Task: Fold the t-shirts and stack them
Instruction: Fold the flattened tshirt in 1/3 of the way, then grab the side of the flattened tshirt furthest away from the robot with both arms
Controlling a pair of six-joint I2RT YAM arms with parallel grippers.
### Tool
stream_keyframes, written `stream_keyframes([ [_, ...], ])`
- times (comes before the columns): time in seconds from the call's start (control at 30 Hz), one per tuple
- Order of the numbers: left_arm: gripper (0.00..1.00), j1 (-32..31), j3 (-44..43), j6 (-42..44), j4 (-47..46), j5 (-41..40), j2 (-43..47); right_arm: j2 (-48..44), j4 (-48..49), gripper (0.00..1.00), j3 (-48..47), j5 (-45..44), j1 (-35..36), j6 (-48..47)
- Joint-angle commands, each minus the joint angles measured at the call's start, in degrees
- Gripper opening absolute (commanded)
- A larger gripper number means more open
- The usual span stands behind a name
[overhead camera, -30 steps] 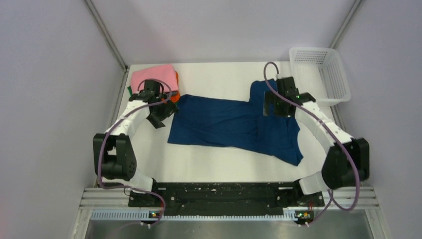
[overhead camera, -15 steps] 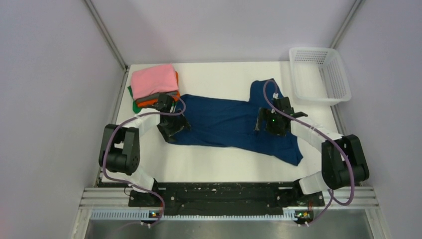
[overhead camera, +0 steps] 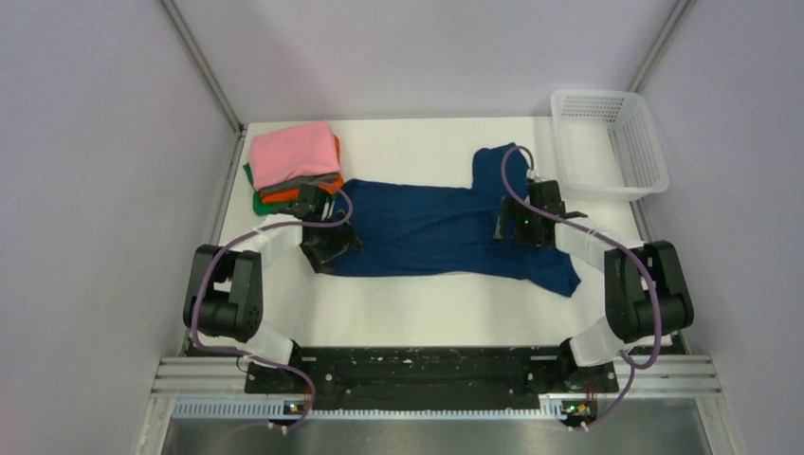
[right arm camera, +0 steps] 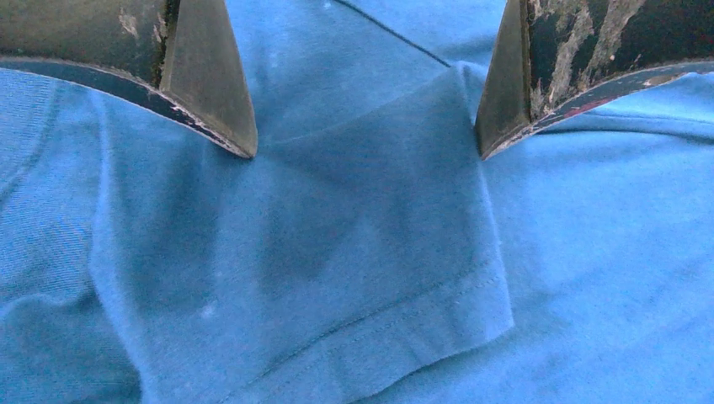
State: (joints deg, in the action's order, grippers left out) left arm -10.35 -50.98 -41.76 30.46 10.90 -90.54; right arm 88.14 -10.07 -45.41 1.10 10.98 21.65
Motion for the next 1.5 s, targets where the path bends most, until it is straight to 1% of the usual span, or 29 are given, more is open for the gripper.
stream_keyframes([
  [0.0,0.92,0.02,5.44,2.44,5.53,-4.21,-0.63,-3.67,-2.69,0.99,-0.13,-3.17,-1.18,-7.81],
  [0.07,0.92,-0.02,6.44,2.32,6.23,-3.26,1.11,-5.47,-6.62,0.99,0.47,-1.5,-1.19,-7.63],
  [0.13,0.92,-0.1,7.84,2.0,7.04,-2.51,3.21,-6.82,-9.66,0.99,2.59,2.58,-1.21,-4.58],
  [0.23,0.92,-0.49,11.89,0.8,7.95,-1.43,7.42,-9.68,-13.13,0.99,8.65,7.14,-0.74,0.47],
  [0.33,0.92,-0.97,15.69,-0.81,10.01,-1.5,12.41,-15.92,-16.35,0.99,14.38,7.41,1.58,5.96],
  [0.47,0.92,-2.14,18.6,-3.22,14.3,-2.1,20.78,-26.98,-23.54,0.99,18.57,6.85,4.06,13.17],
  [0.5,0.92,-2.4,19.27,-3.89,15.42,-1.98,22.66,-29.27,-24.13,0.99,18.9,6.13,5.66,15.32],
  [0.6,0.92,-3.2,20.91,-6.02,19.11,-1.67,28.77,-34.16,-27.38,0.99,18.32,6.32,8.15,21.39],
  [0.7,0.93,-3.31,19.9,-6.55,22.69,-1.78,33.95,-38.05,-29.04,0.99,15.04,2.81,9.24,20.35],
  [0.77,0.93,-3.32,15.61,-6.04,24.92,-3.24,35.83,-39.75,-29.71,0.99,10.66,-0.13,9.28,18.21],
  [0.83,0.93,-3.31,8.27,-5.03,27.24,-6.15,35.78,-40.66,-28.94,0.99,5.86,-2.54,9.25,15.93],
  [0.93,0.95,-3.12,0.71,-3.53,26.71,-14.88,33.3,-41.13,-26.23,0.99,2.02,-7.52,9.17,12.21],
  [0.97,0.98,-2.74,-1.43,-2.84,24.7,-17.12,31.52,-40.87,-25.02,0.99,1.39,-8.82,9.19,11.54],
  [1.07,0.99,-1.69,-8.38,-0.62,20.36,-20.23,23.11,-38.93,-20.82,0.99,-0.49,-9.7,9.23,10.06],
  [1.1,0.98,-1.36,-10.89,-0.23,19.63,-21.56,17.96,-38.0,-19.81,0.99,-1.13,-9.53,9.19,9.69],
  [1.23,0.91,-0.28,-23.02,0.99,18.76,-27.84,1.78,-33.3,-16.62,0.99,-3.13,-9.35,9.17,7.48],
  [1.33,0.83,0.51,-31.53,1.26,19.14,-29.74,-9.16,-29.67,-16.18,0.99,-4.17,-9.78,9.12,5.89],
  [1.4,0.79,0.96,-35.71,0.89,19.5,-30.6,-15.15,-27.3,-16.18,0.99,-4.57,-10.04,8.99,5.09],
  [1.47,0.76,1.12,-40.02,-0.01,22.13,-31.64,-20.35,-25.4,-16.21,0.99,-4.82,-10.19,8.64,4.44],
])
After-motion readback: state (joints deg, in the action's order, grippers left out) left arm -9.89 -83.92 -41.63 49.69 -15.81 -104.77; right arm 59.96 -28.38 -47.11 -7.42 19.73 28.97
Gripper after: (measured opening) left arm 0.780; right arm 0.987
